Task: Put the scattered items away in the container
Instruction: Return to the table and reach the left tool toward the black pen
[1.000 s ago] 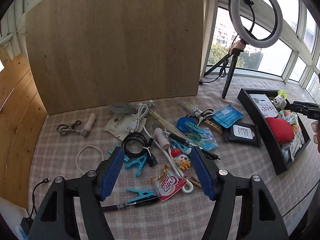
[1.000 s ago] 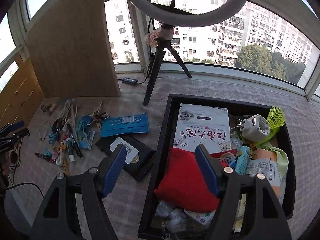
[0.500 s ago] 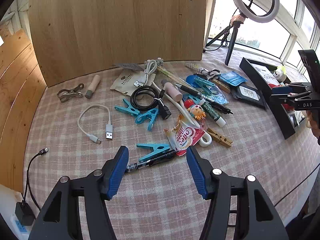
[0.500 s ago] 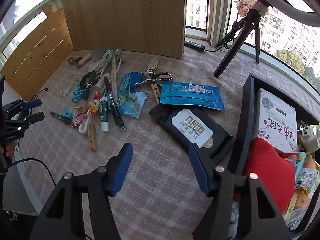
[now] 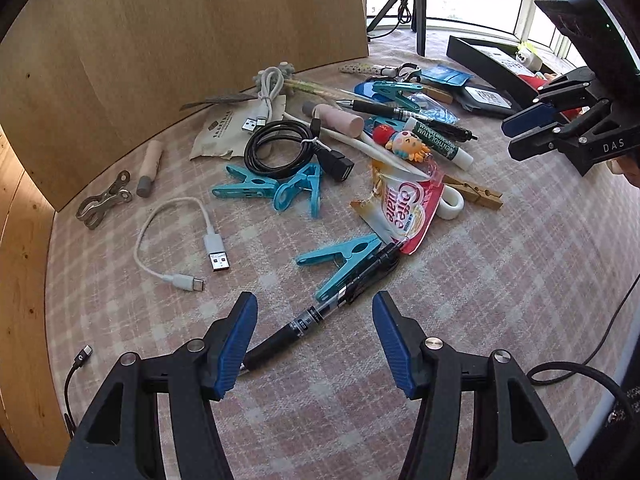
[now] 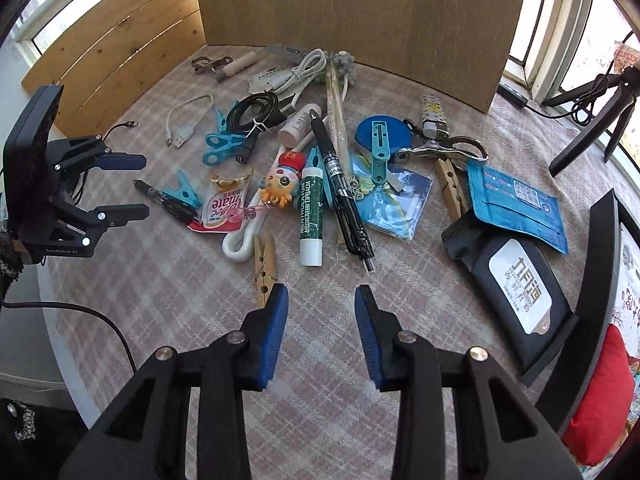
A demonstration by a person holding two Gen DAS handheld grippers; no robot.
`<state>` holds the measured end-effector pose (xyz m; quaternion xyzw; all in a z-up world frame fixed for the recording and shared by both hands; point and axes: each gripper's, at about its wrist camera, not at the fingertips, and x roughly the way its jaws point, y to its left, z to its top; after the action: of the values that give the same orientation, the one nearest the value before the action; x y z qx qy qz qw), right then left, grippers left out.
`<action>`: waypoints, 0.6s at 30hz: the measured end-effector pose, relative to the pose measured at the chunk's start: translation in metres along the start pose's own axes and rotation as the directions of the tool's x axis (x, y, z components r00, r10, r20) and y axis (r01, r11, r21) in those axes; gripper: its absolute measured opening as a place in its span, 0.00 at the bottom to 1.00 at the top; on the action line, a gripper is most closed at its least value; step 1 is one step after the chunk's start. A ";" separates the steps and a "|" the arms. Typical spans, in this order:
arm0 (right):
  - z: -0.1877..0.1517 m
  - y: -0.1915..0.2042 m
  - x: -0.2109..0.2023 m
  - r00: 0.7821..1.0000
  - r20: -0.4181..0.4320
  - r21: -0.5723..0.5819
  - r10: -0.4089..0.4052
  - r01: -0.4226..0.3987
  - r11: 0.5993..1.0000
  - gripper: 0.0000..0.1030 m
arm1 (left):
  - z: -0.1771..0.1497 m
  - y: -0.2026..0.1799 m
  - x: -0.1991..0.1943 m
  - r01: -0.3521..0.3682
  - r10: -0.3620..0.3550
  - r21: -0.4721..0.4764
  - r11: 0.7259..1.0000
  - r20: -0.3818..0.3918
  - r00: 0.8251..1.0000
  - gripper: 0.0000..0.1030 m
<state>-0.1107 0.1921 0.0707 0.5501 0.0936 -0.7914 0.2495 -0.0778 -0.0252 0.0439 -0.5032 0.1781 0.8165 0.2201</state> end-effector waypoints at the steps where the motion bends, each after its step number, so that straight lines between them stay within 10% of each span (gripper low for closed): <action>1: 0.002 -0.001 0.003 1.000 -0.006 -0.001 -0.005 0.005 1.000 0.33 | 0.000 0.000 0.004 0.002 -0.001 0.014 1.000 -0.012 1.000 0.55; 18: 0.048 0.006 0.048 0.998 -0.046 -0.047 -0.036 0.034 0.998 0.33 | 0.000 -0.008 0.011 0.084 -0.081 0.048 0.995 -0.055 0.995 0.33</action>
<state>-0.1599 0.1524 0.0454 0.5606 0.1272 -0.7804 0.2460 -0.0778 -0.0166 0.0336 -0.5260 0.1834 0.7883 0.2613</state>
